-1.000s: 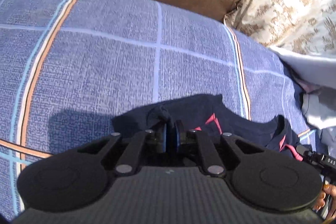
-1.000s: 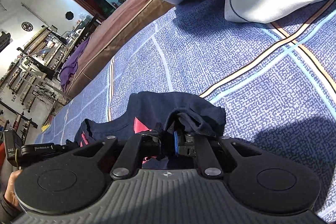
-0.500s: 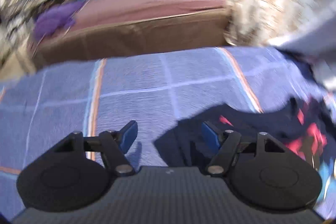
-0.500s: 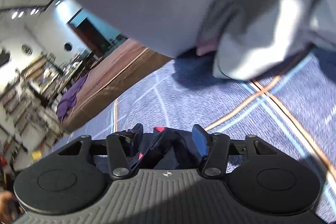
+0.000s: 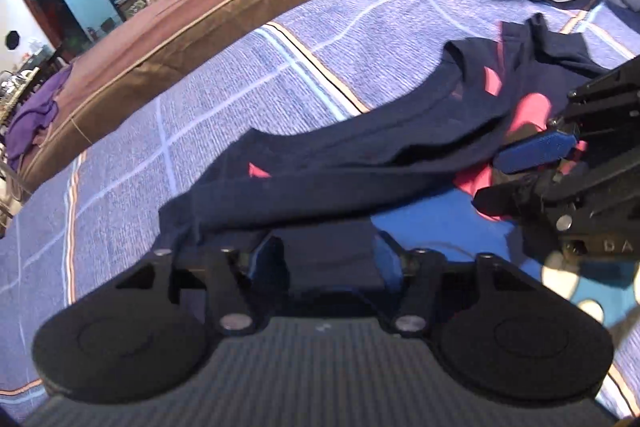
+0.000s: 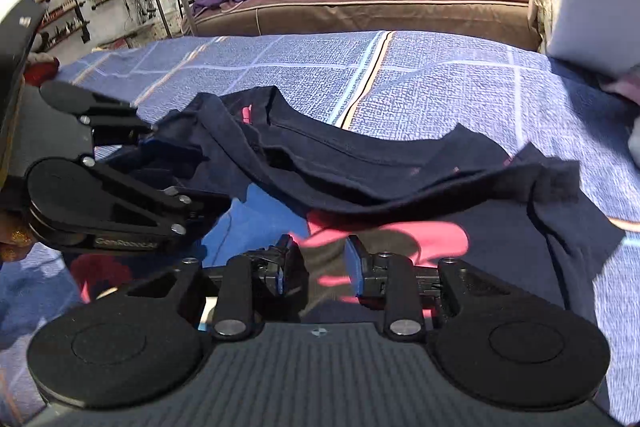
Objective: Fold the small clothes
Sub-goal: 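Fold the hem with both grippers toward the collar and lower it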
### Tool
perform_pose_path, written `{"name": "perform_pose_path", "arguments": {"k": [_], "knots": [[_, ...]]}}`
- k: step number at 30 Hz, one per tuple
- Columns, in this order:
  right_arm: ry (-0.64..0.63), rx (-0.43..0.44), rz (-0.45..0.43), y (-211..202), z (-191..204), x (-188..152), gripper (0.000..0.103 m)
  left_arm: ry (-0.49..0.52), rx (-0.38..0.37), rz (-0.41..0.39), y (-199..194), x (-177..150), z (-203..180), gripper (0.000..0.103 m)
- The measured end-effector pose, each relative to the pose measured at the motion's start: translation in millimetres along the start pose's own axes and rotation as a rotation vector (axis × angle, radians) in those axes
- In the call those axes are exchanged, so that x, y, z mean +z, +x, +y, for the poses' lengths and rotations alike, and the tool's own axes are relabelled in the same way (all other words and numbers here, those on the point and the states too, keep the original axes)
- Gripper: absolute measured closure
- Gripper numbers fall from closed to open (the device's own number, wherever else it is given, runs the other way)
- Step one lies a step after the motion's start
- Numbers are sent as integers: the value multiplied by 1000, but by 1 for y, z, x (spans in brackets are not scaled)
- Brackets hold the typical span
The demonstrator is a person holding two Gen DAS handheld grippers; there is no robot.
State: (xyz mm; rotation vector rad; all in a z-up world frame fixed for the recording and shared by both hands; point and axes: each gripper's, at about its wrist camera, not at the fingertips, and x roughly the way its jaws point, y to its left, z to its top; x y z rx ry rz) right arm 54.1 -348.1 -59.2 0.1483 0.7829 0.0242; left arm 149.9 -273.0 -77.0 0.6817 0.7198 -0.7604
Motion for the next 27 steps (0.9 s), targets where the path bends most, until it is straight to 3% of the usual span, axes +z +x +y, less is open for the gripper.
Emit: {"name": "perform_pose_path", "arguments": {"k": [3, 9, 13, 16, 18, 19, 22, 24, 26, 27], "knots": [[-16, -23, -15, 8, -5, 7, 57, -26, 45, -5, 10, 5, 8, 25], [-28, -98, -52, 14, -17, 19, 58, -81, 36, -1, 20, 7, 23, 10], [23, -116, -64, 14, -35, 21, 62, -68, 57, -6, 20, 7, 24, 5], [28, -168, -78, 5, -44, 19, 63, -52, 133, -18, 13, 5, 30, 4], [59, -206, -101, -6, -55, 16, 58, -69, 205, -43, 2, 1, 42, 3], [84, -219, -107, -13, -62, 13, 51, -80, 220, -56, -4, -4, 48, 2], [145, -264, -102, -33, -84, 3, 47, -109, 242, -56, -23, -22, 67, 1], [187, -285, -134, -54, -90, -6, 41, -149, 218, -82, -43, -38, 74, 2], [208, -249, -154, -71, -86, -16, 25, -191, 143, -93, -60, -55, 72, 5], [195, -224, -157, -78, -78, -22, 22, -200, 109, -84, -68, -64, 67, 9]]}}
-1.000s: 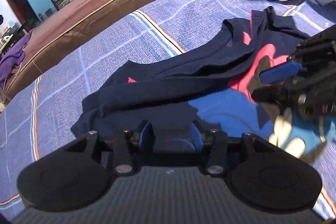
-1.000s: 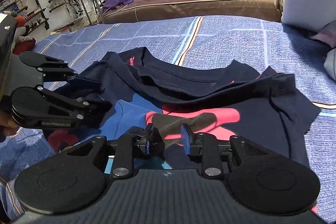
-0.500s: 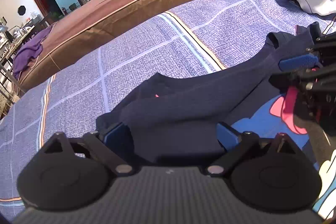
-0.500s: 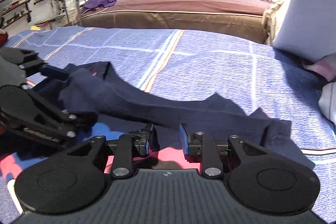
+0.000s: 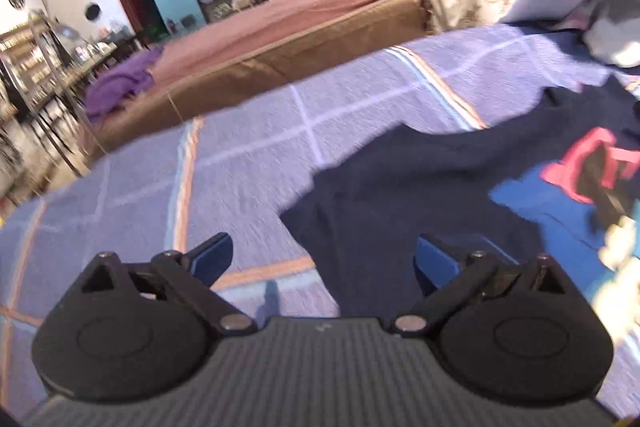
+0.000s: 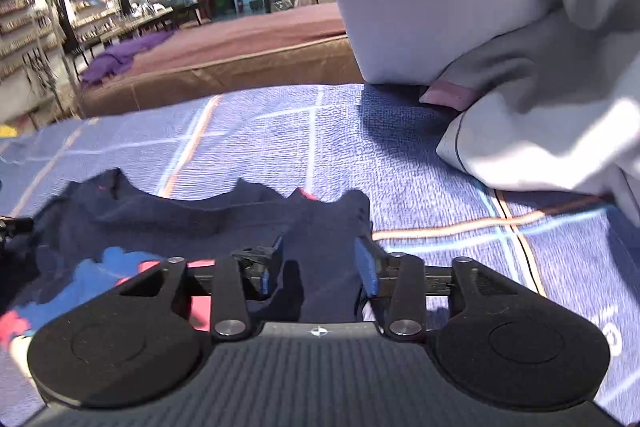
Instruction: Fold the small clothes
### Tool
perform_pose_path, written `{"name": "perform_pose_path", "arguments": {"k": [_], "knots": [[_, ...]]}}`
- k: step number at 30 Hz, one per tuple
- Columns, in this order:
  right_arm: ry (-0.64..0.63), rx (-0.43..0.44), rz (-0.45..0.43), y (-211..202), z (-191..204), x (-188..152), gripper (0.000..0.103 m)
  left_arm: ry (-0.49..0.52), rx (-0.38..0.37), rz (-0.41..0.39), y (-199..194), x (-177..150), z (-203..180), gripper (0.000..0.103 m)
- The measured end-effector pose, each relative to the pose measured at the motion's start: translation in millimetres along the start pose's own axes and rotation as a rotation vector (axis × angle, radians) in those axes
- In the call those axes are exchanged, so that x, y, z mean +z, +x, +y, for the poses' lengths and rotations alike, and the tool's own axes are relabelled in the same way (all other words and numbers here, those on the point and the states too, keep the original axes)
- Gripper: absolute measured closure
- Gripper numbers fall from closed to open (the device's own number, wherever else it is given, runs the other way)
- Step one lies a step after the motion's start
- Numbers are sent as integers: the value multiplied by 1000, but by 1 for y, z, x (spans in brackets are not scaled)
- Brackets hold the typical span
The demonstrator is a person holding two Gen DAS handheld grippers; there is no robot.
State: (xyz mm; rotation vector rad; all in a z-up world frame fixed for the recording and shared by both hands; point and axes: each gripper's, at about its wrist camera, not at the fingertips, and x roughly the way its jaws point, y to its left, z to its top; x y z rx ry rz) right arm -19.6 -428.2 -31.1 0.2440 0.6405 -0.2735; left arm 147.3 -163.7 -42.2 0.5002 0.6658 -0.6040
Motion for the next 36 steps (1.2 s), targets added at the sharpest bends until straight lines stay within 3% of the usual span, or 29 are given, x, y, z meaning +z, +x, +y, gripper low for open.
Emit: {"name": "perform_pose_path", "arguments": {"k": [4, 7, 9, 12, 16, 20, 24, 27, 29, 30, 31, 32, 36], "knots": [[-200, 122, -10, -37, 45, -41, 20, 24, -12, 23, -27, -43, -20, 20], [-290, 77, 24, -53, 61, -75, 16, 33, 12, 84, -30, -74, -22, 21], [-224, 32, 59, -55, 49, -93, 14, -63, -17, 82, -30, -86, -8, 21], [-78, 52, 51, -61, 18, -105, 13, -126, -38, 122, -31, -88, 8, 21], [-76, 14, 74, -70, 19, -99, 19, -164, -25, 112, -48, -89, 25, 23], [-7, -63, 29, -87, 21, -96, 13, -211, 113, 96, -61, -89, 47, 27], [-51, 22, -44, -91, 33, -93, 3, -329, -50, 62, -63, -79, 53, 27], [-17, 81, -28, -80, 36, -93, 2, -285, 15, 112, -41, -78, 36, 27], [80, 55, 12, -69, 24, -97, 1, -275, 62, 182, -23, -86, 34, 22], [113, 14, 54, -63, 17, -102, 0, -300, 56, 169, -22, -91, 37, 17], [108, 9, 56, -61, 12, -105, 10, -305, 64, 163, -23, -93, 39, 15], [91, 28, 35, -65, 9, -109, 12, -284, 75, 166, -25, -94, 39, 13], [53, 51, 73, -79, 6, -104, 12, -115, 195, 100, -50, -90, 28, 14]]}}
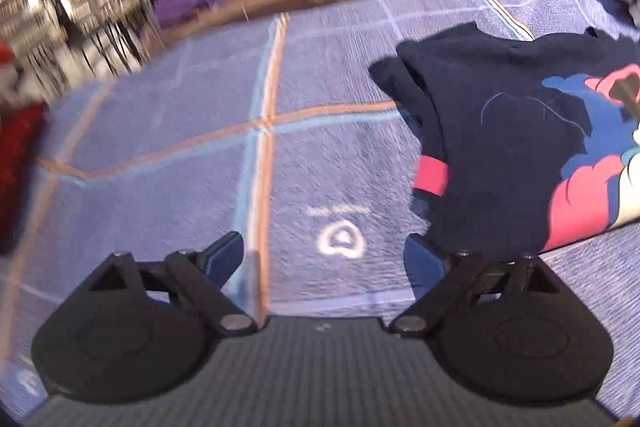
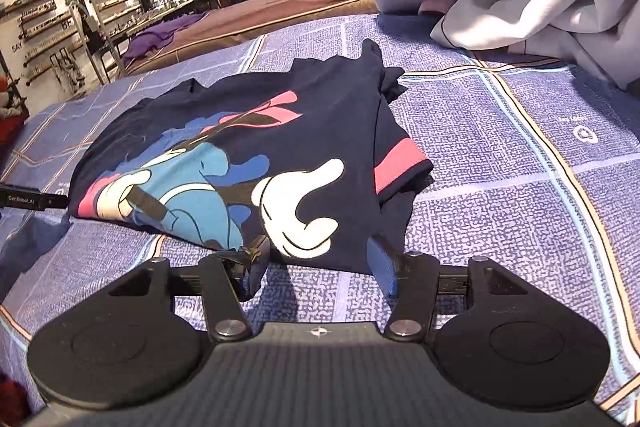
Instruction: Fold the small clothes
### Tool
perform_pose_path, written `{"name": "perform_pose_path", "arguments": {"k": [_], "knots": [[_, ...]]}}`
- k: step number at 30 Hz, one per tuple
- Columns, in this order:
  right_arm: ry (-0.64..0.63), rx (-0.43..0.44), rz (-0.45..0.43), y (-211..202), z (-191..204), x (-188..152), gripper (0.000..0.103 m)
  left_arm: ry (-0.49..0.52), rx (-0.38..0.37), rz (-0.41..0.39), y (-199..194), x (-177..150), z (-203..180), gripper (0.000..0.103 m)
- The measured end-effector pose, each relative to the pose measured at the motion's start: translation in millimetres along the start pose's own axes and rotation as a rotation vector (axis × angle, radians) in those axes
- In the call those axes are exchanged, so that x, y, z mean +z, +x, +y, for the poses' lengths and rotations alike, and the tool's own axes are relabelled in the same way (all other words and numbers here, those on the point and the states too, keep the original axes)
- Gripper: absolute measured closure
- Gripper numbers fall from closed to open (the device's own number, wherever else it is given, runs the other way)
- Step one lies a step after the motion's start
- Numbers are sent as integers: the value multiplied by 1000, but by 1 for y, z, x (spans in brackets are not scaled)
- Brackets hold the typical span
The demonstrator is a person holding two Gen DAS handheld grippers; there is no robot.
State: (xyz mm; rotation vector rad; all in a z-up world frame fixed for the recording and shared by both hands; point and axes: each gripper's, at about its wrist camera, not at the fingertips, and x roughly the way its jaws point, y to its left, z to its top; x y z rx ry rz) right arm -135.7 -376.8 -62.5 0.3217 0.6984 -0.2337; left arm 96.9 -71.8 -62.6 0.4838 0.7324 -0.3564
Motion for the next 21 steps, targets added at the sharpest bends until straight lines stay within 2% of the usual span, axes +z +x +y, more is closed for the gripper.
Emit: {"name": "perform_pose_path", "arguments": {"k": [1, 3, 7, 9, 11, 13, 15, 17, 19, 20, 21], "knots": [[9, -10, 3, -4, -1, 2, 11, 22, -4, -48, -11, 0, -4, 14], [17, -52, -19, -12, 0, 8, 5, 62, -67, -132, -33, 5, -19, 16], [-58, 4, -79, -14, 19, 17, 4, 194, -193, -191, -54, 19, -76, 23], [-11, 12, -72, -4, 19, 24, 2, 266, -252, -210, -57, 26, -112, 30], [17, -26, -61, 5, 12, 30, 1, 396, -300, -235, -60, 27, -148, 33], [28, -57, -68, 8, 0, 36, 1, 579, -276, -296, -66, 16, -187, 33], [61, -88, -69, 4, -16, 39, 1, 743, -214, -403, -73, -5, -219, 33], [107, -97, -64, -1, -31, 39, 0, 884, -150, -470, -72, -23, -247, 33], [130, -105, -47, -5, -43, 33, 0, 993, -138, -510, -68, -36, -272, 44], [134, -108, -41, -6, -46, 30, 0, 1037, -132, -535, -67, -40, -284, 58], [138, -105, -34, -6, -50, 27, 0, 1079, -121, -560, -67, -43, -297, 64]]}}
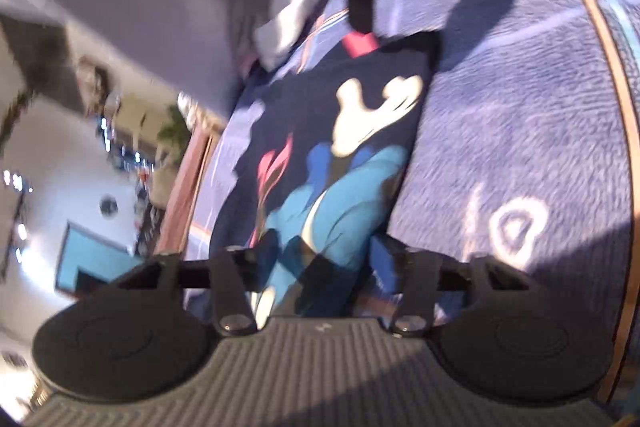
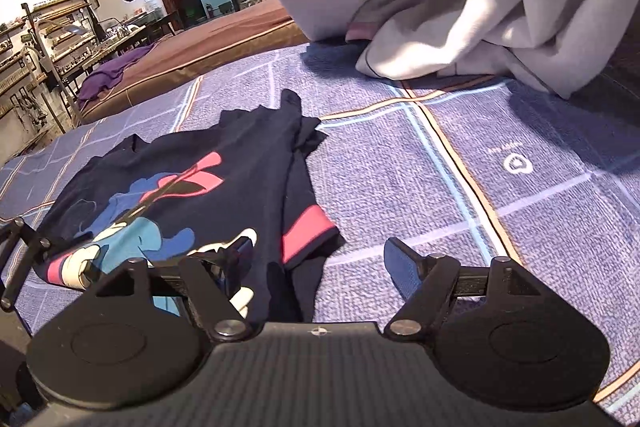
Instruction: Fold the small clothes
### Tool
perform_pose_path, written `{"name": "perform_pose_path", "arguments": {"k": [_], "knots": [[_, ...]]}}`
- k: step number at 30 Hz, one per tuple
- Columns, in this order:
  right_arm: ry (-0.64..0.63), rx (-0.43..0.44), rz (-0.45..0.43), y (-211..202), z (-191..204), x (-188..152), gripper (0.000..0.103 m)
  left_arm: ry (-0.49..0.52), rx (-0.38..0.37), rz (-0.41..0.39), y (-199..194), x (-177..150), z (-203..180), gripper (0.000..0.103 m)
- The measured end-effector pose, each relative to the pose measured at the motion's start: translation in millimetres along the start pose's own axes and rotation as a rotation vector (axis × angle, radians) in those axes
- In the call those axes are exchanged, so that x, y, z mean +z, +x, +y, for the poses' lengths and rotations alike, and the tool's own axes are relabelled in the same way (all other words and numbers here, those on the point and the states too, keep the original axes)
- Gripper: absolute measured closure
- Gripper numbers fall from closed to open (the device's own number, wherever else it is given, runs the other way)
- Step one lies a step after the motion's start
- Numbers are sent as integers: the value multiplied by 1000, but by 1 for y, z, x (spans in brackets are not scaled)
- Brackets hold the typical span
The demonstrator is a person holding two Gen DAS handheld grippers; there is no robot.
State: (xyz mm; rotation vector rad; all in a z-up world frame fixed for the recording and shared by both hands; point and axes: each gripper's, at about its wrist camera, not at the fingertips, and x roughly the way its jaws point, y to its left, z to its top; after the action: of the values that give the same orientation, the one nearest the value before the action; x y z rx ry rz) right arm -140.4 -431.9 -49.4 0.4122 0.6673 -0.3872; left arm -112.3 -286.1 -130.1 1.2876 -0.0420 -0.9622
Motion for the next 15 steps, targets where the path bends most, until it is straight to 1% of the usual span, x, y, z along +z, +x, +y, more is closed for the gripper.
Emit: {"name": "perform_pose_path", "arguments": {"k": [2, 4, 7, 8, 10, 14, 15], "knots": [[15, 12, 4, 0, -6, -4, 0, 78, 25, -32, 11, 20, -13, 68], [24, 17, -2, 1, -10, -3, 0, 131, 34, -53, 25, 41, -20, 68], [41, 18, -14, 5, -17, 4, 0, 155, 25, -75, 43, 67, -21, 68], [47, 28, -16, 7, -20, 8, 0, 148, 22, -78, 48, 74, -21, 68], [53, 54, -11, 13, -25, 17, 0, 116, 7, -64, 58, 86, -19, 72], [79, 117, 3, 27, -34, 35, 0, -34, -55, -9, 71, 96, -8, 88], [98, 148, 22, 35, -37, 41, 0, -62, -60, -3, 72, 96, -6, 88]]}}
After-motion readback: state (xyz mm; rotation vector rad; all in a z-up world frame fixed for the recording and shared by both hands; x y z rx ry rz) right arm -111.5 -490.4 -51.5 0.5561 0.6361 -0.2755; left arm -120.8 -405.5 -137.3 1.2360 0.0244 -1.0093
